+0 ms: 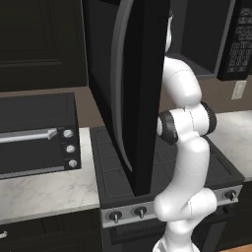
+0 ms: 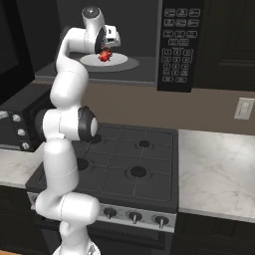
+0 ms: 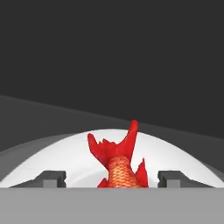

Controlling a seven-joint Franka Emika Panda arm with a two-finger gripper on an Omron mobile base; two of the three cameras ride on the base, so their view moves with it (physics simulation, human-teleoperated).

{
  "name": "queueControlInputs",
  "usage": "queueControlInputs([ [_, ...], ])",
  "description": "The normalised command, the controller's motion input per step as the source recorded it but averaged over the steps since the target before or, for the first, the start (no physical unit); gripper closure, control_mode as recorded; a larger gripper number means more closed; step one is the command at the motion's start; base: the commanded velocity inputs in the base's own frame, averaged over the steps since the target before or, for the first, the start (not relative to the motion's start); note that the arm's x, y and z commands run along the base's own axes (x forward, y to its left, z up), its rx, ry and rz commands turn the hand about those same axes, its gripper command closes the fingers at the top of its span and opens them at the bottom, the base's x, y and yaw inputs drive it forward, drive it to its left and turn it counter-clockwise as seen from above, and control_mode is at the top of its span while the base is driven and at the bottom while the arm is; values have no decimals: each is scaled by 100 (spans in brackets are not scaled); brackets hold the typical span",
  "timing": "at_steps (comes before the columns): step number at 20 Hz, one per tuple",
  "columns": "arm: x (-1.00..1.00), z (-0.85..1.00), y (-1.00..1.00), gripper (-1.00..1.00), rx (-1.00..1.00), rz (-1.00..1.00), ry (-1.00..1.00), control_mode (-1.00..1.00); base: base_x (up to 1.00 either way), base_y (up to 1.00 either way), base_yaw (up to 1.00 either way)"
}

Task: Transport the fish from the fridge to the microwave and turn on the microwave.

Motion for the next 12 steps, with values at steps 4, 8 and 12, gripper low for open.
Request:
queueControlInputs([
  [4,4,-4,0,-100,-4,0,0,-100,0,0,0],
  [8,3,-1,0,-100,-2,0,0,-100,0,0,0],
  [12,-14,5,0,-100,0,0,-2,-100,0,0,0],
])
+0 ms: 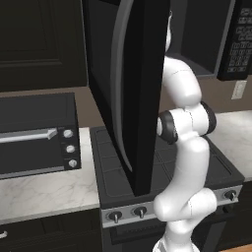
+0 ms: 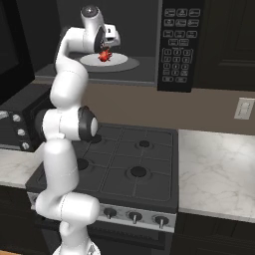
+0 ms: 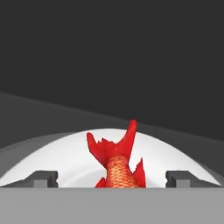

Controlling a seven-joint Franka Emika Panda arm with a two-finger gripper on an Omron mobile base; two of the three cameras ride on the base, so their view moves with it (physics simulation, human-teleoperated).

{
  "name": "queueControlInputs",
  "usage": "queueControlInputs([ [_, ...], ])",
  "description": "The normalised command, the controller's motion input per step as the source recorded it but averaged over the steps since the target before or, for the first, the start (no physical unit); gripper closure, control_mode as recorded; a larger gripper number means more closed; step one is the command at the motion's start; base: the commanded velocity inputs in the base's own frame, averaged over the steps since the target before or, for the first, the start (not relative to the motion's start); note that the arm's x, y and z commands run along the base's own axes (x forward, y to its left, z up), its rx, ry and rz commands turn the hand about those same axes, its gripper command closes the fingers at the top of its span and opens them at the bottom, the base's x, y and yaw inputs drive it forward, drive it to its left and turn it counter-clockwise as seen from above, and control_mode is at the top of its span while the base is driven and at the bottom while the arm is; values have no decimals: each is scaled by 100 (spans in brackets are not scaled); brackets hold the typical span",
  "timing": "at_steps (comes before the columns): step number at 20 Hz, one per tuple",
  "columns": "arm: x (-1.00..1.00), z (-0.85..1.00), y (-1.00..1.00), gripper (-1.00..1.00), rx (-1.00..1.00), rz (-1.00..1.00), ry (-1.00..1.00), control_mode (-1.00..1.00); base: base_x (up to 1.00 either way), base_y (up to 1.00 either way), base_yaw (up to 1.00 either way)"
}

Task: Transport the fish from the fridge to the microwave and turn on the microwave.

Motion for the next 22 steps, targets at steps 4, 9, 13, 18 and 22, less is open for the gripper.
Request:
queueControlInputs([
  [4,-43,0,0,-100,0,0,-16,-100,0,0,0],
  [9,-46,-2,0,-100,0,0,-18,-100,0,0,0],
  [13,-61,-23,4,-100,-6,0,-36,-100,0,0,0],
  [18,-54,-15,2,-100,-4,0,-30,-100,0,0,0],
  [22,-50,4,0,-100,0,0,-3,-100,0,0,0],
])
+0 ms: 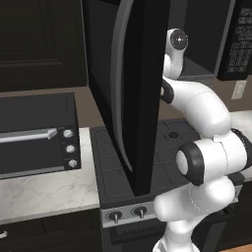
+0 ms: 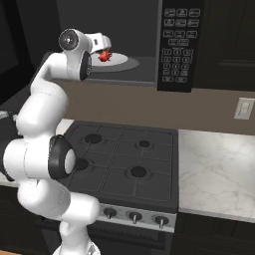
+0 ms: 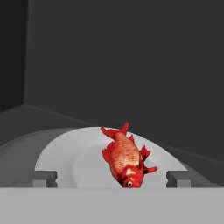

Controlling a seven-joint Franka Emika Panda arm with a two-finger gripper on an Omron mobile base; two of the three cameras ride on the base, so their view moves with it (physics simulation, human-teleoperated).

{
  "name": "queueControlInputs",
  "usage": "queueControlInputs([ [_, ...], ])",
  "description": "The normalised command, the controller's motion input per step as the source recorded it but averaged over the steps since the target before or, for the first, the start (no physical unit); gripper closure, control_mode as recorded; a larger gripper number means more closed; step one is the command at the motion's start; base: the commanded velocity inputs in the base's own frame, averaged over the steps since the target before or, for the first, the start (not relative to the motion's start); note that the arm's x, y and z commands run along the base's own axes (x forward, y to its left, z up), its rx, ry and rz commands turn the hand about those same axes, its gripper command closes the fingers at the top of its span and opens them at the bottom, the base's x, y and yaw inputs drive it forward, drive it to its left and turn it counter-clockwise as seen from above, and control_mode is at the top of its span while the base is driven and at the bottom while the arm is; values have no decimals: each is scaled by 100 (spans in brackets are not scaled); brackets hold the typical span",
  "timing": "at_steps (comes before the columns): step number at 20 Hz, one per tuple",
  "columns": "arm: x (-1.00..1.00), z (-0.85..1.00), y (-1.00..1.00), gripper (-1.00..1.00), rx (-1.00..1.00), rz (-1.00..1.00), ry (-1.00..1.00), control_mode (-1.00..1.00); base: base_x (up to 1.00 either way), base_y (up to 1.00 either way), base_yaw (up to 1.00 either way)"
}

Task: Transport the fish from the fridge to the microwave and turn on the microwave.

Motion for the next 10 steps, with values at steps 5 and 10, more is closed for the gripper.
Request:
queueControlInputs([
  [5,-53,18,0,-100,1,0,0,-100,0,0,0],
  [10,-54,19,0,-100,0,0,2,-100,0,0,0],
])
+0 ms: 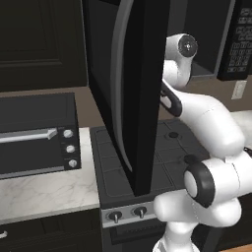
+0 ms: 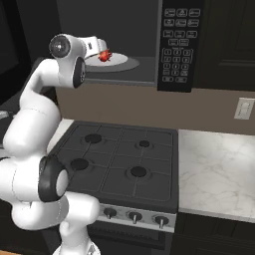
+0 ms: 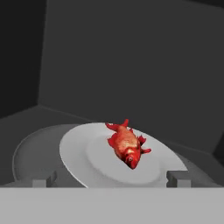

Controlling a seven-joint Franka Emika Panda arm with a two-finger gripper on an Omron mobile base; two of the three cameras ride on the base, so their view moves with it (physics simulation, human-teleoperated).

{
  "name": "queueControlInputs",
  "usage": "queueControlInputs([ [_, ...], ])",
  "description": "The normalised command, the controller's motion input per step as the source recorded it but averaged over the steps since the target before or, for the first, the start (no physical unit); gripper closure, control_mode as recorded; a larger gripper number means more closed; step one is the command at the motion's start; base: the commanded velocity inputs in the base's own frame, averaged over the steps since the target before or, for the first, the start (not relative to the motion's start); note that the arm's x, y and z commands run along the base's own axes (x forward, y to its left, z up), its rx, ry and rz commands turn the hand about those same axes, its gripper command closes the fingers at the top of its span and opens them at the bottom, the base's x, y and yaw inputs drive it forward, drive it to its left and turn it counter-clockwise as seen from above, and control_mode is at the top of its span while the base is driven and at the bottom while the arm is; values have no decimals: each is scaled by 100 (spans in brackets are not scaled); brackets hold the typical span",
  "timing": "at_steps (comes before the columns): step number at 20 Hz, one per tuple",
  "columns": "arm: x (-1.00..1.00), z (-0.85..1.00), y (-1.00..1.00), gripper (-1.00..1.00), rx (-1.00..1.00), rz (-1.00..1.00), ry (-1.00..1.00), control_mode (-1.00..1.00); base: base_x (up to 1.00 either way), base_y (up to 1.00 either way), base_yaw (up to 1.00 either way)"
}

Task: Transport the fish from the fridge to the microwave and turn on the microwave.

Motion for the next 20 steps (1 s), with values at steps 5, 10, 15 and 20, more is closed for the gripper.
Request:
queueControlInputs([
  [5,-55,11,0,-100,1,0,3,-100,0,0,0],
  [10,-59,0,0,-100,1,0,3,-100,0,0,0],
  [15,-63,0,0,-100,6,0,2,-100,0,0,0],
  [20,-69,0,0,-100,12,-1,0,-100,0,0,0],
])
